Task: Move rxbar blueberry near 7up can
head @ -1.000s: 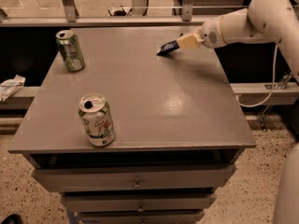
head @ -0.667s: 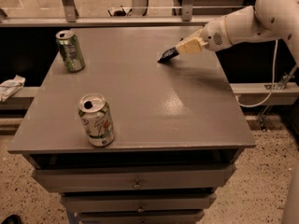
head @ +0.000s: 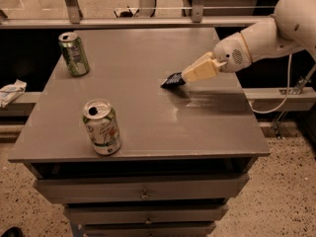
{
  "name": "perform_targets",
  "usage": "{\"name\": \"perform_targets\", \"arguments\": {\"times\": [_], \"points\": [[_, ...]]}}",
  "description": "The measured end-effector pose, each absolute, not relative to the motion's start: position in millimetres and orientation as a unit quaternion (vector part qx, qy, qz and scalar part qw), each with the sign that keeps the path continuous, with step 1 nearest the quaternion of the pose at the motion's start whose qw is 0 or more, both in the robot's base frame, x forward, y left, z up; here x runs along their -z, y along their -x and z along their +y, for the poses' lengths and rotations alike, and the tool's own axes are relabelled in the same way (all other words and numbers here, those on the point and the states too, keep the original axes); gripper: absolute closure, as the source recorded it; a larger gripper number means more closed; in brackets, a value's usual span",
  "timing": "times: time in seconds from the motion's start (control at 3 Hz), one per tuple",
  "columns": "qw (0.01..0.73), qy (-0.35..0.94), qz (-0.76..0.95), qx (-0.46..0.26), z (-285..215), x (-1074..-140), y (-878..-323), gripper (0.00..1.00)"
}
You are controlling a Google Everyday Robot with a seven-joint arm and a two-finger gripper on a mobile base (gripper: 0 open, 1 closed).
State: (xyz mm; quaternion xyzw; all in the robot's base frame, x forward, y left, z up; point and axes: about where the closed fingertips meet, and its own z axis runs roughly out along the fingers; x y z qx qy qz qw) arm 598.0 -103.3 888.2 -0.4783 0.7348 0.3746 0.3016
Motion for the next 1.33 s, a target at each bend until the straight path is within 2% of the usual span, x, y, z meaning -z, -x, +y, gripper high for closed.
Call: {"name": "perform_targets", "arguments": {"times": [0.33, 1.33], "points": [[0.273, 0.489, 0.716, -0.417, -81.3, -888.0, -560.2, 1.00], [0.250, 0.503, 0.668, -0.488, -12.0, -896.8, -507.8, 1.00]]}}
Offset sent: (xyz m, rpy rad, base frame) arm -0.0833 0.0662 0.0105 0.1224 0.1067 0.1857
